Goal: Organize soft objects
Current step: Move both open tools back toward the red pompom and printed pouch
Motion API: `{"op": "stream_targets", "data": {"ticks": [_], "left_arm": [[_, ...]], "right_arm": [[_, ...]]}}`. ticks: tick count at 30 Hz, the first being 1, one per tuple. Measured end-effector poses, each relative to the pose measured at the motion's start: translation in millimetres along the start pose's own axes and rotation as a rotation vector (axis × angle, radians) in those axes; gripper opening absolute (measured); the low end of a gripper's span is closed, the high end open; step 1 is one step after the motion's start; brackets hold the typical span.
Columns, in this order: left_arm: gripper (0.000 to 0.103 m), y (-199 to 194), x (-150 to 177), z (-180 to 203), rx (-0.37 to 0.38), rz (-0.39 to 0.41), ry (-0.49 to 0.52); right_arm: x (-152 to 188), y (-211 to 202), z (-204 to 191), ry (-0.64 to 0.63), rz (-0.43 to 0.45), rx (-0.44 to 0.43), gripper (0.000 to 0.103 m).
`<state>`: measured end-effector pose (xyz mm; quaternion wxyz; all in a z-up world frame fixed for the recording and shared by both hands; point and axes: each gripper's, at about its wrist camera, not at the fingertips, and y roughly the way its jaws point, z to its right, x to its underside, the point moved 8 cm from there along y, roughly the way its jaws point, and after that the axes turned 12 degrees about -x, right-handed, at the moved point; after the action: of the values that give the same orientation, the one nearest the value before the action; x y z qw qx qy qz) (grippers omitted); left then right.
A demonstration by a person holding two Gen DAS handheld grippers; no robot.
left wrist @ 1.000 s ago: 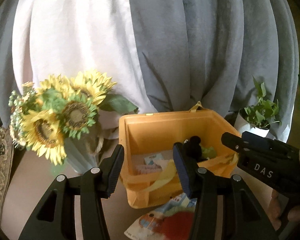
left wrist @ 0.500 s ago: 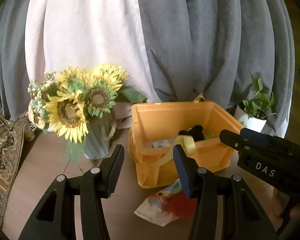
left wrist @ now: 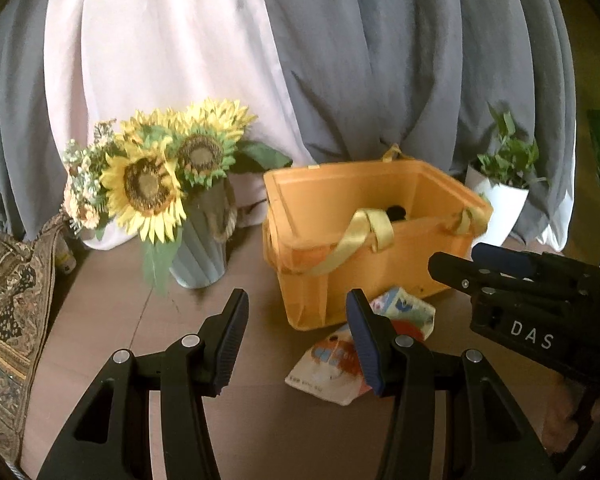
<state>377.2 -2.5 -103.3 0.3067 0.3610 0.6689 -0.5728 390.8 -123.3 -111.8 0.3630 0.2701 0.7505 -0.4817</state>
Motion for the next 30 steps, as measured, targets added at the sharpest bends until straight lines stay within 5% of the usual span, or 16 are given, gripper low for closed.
{"op": "stream_targets", "data": {"ticks": [24, 30], "left_arm": [[0.05, 49.0, 65.3, 15.9, 0.06, -0.131, 0.137], [0.05, 64.4, 74.5, 22.8, 0.088, -0.149, 0.162]], "right_arm": [[66.6, 54.0, 9.0, 0.064, -0.225, -0.02, 0.054], [76.7, 69.9, 14.7, 0.074, -0.26, -0.011, 0.062]]}}
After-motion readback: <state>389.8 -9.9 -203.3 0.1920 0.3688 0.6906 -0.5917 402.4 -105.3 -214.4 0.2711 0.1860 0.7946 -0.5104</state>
